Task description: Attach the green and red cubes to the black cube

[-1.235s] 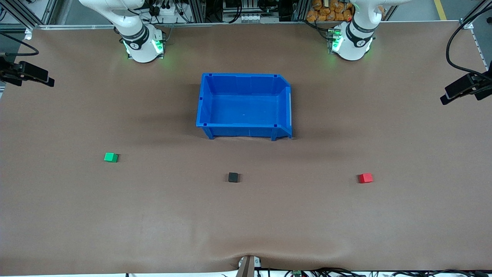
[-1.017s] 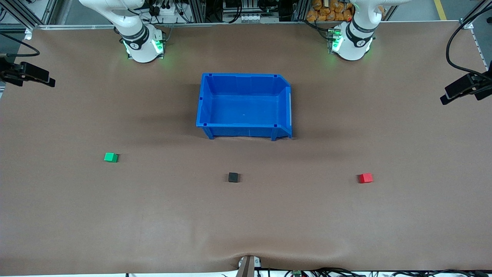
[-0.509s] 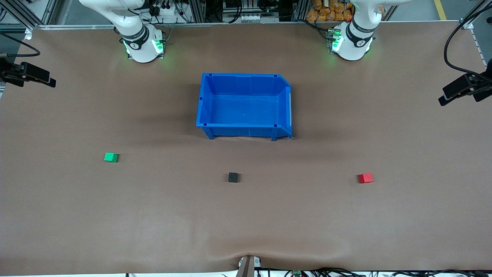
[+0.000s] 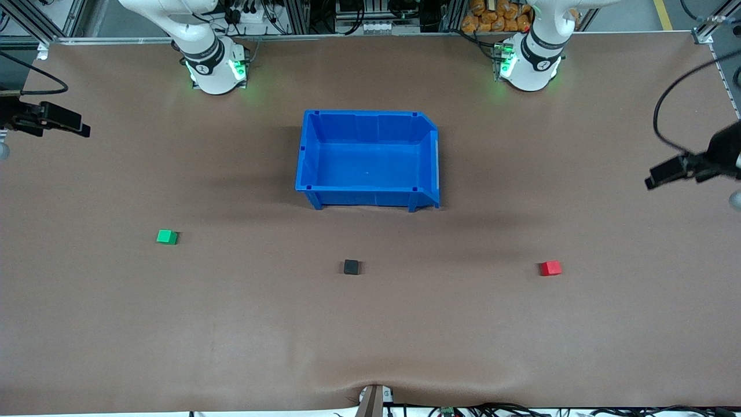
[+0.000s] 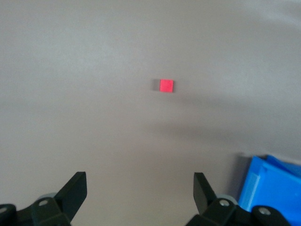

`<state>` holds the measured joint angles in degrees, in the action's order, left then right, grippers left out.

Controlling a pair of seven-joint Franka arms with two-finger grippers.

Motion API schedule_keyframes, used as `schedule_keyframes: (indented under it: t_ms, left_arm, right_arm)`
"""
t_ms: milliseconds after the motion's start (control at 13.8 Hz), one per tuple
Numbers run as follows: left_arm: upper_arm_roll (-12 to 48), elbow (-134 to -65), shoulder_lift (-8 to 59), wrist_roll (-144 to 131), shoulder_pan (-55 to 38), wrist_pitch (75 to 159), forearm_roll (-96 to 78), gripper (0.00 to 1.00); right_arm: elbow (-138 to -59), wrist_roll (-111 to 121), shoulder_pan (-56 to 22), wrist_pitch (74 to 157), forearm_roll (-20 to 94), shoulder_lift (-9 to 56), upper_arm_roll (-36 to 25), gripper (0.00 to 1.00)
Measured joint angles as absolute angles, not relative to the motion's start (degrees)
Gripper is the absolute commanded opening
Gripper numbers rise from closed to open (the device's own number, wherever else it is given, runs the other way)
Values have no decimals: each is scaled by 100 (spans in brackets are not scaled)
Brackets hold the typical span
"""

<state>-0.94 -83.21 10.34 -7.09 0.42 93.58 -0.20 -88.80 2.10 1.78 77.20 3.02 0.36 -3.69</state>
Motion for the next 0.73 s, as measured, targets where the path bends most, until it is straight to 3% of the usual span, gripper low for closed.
schedule_keyframes:
  t_ms: [727]
  left_arm:
    - [-29,-8030,1518,-709,-25,9561,297,100]
  right_arm:
    - [-10391,287,179,9223,302,63,-389,100]
